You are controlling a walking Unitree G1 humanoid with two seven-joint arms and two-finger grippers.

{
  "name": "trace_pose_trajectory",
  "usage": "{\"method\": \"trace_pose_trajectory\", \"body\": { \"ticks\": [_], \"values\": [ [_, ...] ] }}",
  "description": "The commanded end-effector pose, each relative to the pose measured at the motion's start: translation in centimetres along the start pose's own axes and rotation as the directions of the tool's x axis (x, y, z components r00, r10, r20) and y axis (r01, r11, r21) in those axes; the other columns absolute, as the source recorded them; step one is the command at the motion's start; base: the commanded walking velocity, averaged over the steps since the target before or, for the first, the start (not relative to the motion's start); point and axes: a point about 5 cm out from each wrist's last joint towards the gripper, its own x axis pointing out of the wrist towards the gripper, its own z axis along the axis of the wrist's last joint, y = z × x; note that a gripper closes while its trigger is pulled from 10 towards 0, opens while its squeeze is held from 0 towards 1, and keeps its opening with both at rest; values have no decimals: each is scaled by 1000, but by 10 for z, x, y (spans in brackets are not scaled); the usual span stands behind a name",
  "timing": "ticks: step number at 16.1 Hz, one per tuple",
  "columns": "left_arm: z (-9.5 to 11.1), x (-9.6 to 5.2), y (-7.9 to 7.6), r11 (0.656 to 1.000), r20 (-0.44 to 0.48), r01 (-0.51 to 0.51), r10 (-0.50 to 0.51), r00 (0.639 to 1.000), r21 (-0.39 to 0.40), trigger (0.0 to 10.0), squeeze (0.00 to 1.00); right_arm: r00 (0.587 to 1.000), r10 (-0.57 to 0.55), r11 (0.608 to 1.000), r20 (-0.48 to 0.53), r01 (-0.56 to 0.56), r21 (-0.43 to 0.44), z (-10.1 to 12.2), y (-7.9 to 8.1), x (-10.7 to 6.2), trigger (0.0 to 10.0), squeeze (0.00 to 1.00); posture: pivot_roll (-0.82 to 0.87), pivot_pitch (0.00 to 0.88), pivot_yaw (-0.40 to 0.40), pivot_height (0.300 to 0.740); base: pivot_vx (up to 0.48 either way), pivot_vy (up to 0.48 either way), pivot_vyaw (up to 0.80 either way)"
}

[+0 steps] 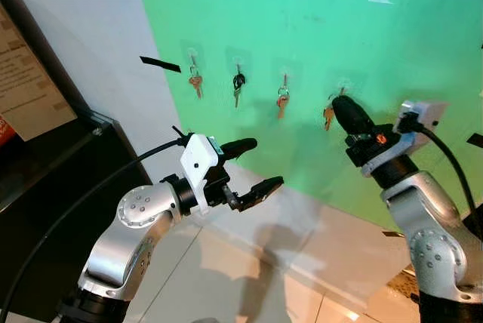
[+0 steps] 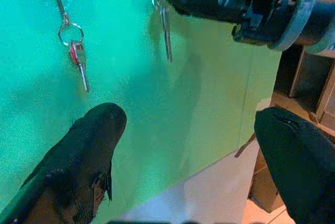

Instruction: Hang keys on a hook

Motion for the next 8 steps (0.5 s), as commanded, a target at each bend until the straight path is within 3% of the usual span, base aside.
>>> {"method": "trace_pose_trajectory", "body": {
  "ticks": [1, 8],
  "values": [
    [5, -1, 4, 1000, 15, -7, 6, 1000, 19, 10000, 0, 1000, -21, 1000, -1, 21, -7, 1, -2, 2, 10000, 0, -84, 0, 109, 740, 0, 0, 0],
    [4, -1, 3, 1000, 10, 1, -1, 1000, 14, 10000, 0, 985, -169, 986, -19, 169, -2, -5, -22, -4, 10000, 0, -89, 0, 115, 740, 0, 0, 0]
  ]
}}
